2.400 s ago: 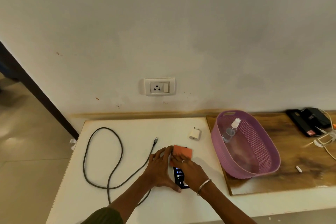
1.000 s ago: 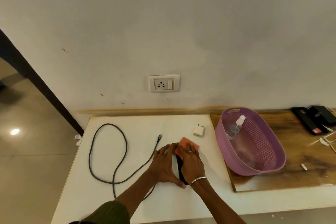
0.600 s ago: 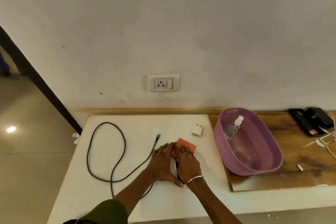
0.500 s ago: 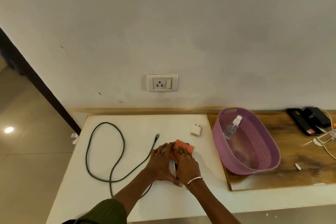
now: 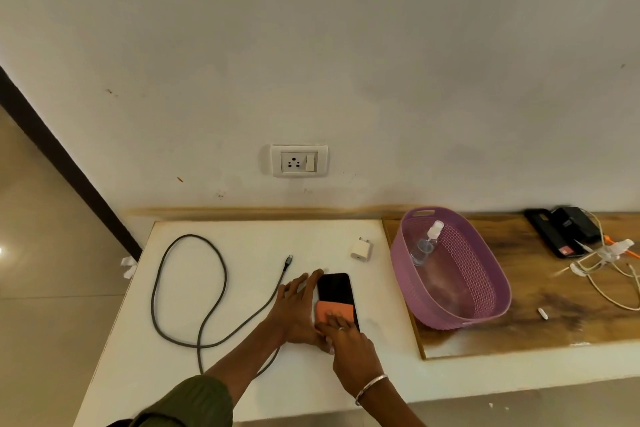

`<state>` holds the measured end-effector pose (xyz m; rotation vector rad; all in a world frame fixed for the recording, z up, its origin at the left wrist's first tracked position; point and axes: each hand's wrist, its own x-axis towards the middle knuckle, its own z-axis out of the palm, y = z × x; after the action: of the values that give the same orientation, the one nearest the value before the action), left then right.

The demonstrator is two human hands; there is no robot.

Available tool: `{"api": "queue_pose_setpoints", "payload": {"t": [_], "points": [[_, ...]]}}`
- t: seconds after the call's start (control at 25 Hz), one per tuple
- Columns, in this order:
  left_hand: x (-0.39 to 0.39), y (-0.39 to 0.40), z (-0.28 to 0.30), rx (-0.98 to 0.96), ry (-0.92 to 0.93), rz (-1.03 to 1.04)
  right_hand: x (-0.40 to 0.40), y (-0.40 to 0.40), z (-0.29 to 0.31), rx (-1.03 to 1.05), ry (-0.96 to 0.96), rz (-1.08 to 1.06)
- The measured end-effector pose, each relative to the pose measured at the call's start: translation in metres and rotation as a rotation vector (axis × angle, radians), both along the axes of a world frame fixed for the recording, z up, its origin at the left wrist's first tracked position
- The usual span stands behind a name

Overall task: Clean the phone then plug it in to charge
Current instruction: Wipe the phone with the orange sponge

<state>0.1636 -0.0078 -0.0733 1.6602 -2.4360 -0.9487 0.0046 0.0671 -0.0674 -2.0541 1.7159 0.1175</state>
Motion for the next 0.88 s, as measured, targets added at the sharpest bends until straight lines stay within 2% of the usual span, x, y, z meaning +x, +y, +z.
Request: {"api": "queue_pose_setpoints", "payload": {"t": [0.56,0.88], "points": [[0.0,0.001,0.0,-0.038,-0.038,-0.019,-0.03,0.028,-0.007,0.058,0.06,0.091],[-0.001,0.001,-0.001,-0.003,-0.018,0.004,-0.029,0.023,-0.007,0.017,0.001,-0.076]]}}
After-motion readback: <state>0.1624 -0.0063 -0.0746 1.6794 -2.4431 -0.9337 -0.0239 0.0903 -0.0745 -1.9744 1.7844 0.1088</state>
